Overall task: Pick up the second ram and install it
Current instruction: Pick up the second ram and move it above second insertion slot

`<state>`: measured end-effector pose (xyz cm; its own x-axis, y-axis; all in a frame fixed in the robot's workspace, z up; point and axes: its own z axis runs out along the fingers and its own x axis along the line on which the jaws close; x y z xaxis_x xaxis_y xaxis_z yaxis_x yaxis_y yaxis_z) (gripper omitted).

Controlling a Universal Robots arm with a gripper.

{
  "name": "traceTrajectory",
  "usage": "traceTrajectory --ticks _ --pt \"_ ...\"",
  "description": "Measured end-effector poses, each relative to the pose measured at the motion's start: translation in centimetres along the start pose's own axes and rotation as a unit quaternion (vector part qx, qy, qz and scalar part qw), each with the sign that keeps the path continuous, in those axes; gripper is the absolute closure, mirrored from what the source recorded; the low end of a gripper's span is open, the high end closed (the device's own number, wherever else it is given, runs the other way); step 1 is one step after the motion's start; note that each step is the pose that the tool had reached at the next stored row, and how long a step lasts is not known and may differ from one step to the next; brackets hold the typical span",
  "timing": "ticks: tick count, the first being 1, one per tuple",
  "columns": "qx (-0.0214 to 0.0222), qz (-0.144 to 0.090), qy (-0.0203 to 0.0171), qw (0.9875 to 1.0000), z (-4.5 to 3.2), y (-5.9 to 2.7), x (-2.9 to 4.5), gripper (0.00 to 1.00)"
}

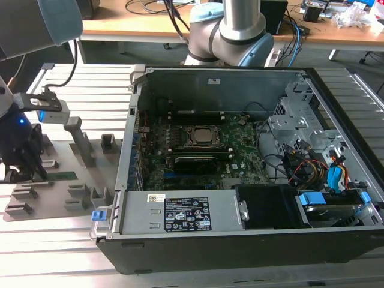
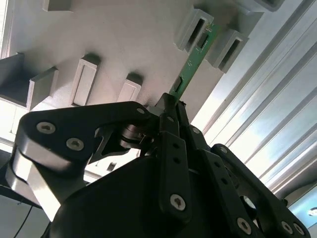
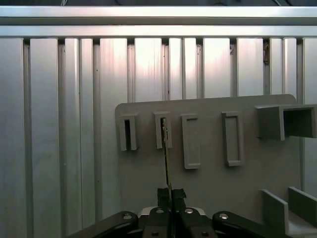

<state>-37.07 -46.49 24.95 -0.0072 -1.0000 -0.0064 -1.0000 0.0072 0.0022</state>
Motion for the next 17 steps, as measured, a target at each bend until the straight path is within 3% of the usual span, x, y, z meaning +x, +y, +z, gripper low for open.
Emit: traceTrajectory --ticks 4,17 --pt "0.0 0.0 -0.0001 1.0 -1.19 0.0 -0.01 0.86" --pt "0.0 0.0 0.0 1.0 -2.22 0.01 -0.01 0.86"
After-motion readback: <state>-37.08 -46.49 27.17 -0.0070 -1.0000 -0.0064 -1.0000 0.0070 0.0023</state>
